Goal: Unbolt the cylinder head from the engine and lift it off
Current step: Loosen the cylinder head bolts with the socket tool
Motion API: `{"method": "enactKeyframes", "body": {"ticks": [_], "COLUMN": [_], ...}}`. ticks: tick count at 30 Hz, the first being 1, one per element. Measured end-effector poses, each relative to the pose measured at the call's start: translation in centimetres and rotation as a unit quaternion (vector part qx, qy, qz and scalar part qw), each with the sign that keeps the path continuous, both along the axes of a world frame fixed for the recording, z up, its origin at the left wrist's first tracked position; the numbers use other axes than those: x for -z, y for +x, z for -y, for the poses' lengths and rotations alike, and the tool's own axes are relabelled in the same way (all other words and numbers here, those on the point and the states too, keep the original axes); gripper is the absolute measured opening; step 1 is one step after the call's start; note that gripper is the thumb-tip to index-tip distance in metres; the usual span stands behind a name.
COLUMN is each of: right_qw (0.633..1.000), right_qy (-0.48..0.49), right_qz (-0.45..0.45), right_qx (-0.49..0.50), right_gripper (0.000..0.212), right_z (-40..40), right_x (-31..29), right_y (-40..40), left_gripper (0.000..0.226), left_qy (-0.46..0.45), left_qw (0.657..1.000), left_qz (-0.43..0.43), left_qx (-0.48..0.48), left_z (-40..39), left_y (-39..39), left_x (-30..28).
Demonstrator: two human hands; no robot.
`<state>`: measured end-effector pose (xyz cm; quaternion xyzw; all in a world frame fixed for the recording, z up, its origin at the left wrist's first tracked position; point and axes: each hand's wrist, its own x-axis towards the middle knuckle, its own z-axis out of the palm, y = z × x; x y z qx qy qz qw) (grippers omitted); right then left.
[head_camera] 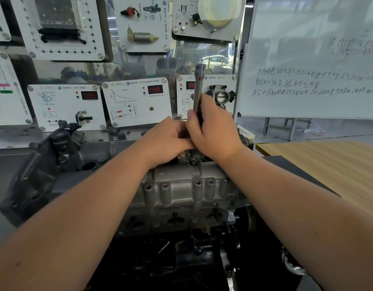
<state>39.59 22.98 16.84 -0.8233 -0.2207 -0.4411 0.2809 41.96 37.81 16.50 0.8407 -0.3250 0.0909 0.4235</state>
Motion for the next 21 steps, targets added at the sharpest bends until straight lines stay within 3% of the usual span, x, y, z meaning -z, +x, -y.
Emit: {"method": "enactKeyframes", "body": {"ticks": [5, 11, 14, 18, 21], "right_qw": [1.000, 1.000, 1.000, 1.000, 1.000], "right_qy": [0.002, 0.004, -0.002, -0.018, -0.016], "right_qz": [0.002, 0.004, 0.004, 0.010, 0.012], "right_qx": [0.014, 0.006, -0.002, 0.015, 0.021], "right_gripper": [0.048, 0.023, 0.026, 0.050, 0.042], "right_z": [-0.23, -0.10, -0.05, -0.24, -0.28], "right_x": [-0.27, -0.03, 0.03, -0.18, -0.14], "right_y": [-0.49, -0.02, -0.10, -0.49, -0.32], "left_gripper": [0.024, 0.022, 0.034, 0.032, 0.035], "left_qy": [0.006, -0.002, 0.017, 0.017, 0.006], "left_qw": [1.000, 1.000, 1.000, 1.000, 1.000], "left_qz": [0.012, 0.007, 0.021, 0.024, 0.025], "left_qx": [-0.018, 0.001, -0.004, -0.010, -0.003], "left_z": [-0.06, 0.22, 0.05, 0.04, 0.13], "left_y": [-0.41, -0.34, -0.26, -0.62, -0.68], "left_x": [-0.25, -0.12, -0.15, -0.40, -0.41]}}
